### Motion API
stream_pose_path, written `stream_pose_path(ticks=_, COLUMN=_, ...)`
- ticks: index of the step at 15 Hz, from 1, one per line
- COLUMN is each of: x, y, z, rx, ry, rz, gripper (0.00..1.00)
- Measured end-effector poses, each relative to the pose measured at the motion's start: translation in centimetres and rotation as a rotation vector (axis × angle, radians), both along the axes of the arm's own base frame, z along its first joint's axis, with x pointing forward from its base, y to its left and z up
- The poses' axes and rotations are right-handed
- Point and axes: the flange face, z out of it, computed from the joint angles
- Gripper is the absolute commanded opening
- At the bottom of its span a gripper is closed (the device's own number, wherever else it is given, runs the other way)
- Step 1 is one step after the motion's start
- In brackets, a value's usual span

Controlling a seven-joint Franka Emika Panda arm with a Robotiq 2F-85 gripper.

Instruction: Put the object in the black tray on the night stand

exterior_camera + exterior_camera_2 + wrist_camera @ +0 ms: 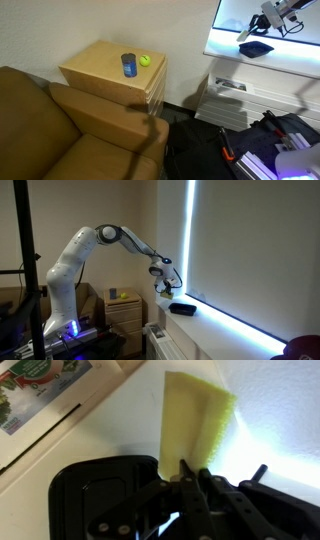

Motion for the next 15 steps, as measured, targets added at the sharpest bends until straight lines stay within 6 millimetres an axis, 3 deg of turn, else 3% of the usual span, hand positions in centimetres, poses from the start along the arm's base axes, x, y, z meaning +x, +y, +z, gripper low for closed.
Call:
stream_pose_path(ticks=1, x=-0.3, y=0.8, z=-0.6, rx=-0.024, ry=0.029, rz=0.020, gripper=0.02)
stream_pose_path(ticks=2, x=-0.4, y=1.5, z=-1.3, rx=-0.054, ry=0.047, rz=0.012, gripper=0.08)
stream_pose_path(ticks=4, x=-0.1, y=2.3, z=-1.9, rx=-0.062, ry=0.058, rz=0.018, gripper=0.08)
stream_pose_path(ticks=5, x=-0.1, y=2.2, z=-1.8, rx=-0.063, ry=0.055, rz=0.017, gripper=0.08)
stream_pose_path(ticks=6, x=-0.2, y=1.9, z=-1.6, rx=-0.065, ry=0.054, rz=0.013, gripper=0.02)
stream_pose_path(ticks=8, x=-0.3, y=1.6, z=-1.5, rx=-0.067, ry=0.053, rz=0.008, gripper=0.02)
stream_pose_path(ticks=10, x=0.1, y=2.5, z=-2.0, rx=-0.057, ry=0.064, rz=0.058, gripper=0.02)
stream_pose_path(ticks=12, x=1.9, y=6.1, z=-2.9, rx=-0.020, ry=0.063, rz=0.165, gripper=0.02)
stream_pose_path(ticks=15, x=5.1, y=13.9, z=-4.4, rx=0.038, ry=0.058, rz=0.332, gripper=0.02)
